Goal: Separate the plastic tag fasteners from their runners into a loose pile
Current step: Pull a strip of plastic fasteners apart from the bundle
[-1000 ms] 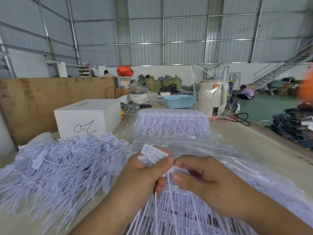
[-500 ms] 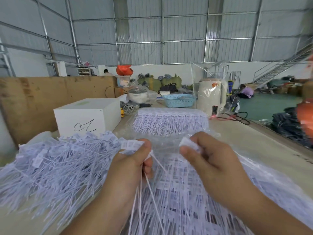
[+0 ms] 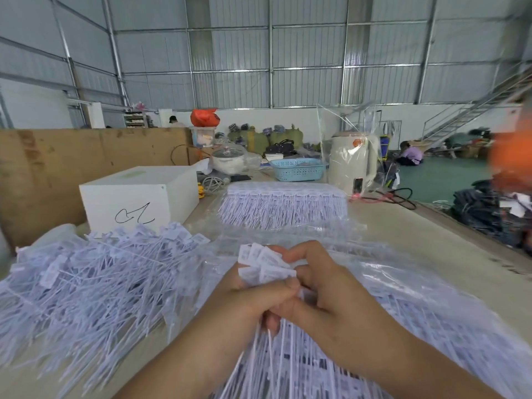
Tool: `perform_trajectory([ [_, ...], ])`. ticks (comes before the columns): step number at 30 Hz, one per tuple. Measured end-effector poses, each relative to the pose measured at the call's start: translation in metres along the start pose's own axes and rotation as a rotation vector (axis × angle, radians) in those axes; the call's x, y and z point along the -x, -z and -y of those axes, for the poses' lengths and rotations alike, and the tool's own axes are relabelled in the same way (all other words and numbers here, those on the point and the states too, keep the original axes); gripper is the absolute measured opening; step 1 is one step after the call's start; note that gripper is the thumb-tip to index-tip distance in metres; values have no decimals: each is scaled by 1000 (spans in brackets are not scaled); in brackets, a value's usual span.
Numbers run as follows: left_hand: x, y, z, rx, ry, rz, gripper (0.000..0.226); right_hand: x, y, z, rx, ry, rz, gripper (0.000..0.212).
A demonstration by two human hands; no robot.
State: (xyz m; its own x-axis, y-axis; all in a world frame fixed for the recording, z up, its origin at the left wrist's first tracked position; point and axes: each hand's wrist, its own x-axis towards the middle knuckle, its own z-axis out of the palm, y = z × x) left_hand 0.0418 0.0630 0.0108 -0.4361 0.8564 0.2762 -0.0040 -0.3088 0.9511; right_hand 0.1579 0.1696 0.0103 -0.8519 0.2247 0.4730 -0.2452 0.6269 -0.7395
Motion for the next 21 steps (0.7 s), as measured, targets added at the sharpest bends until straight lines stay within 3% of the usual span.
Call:
perform_trajectory([
  [2,-1,0,-2,27,49,-24,19,0,-1,0,96,-1,28,31],
  [4,-2,2,-1,24,51,-56,21,1,-2,1,155,21,33,31],
  [9,-5,11,-7,-25,-54,-191,25,2,7,0,210,-11,-28,25],
  [11,-8,17,-9,-57,-96,-234,11,1,10,-4,225,-62,-14,24],
  [14,-7,22,-8,-138,-118,-207,3,-1,9,-5,283,-68,-19,23],
  [18,-3,21,-10,-166,-95,-114,19,-1,8,-2,261,-4,-63,14],
  [21,-4,17,-9,-164,-80,-73,12,0,9,0,230,13,-20,4],
])
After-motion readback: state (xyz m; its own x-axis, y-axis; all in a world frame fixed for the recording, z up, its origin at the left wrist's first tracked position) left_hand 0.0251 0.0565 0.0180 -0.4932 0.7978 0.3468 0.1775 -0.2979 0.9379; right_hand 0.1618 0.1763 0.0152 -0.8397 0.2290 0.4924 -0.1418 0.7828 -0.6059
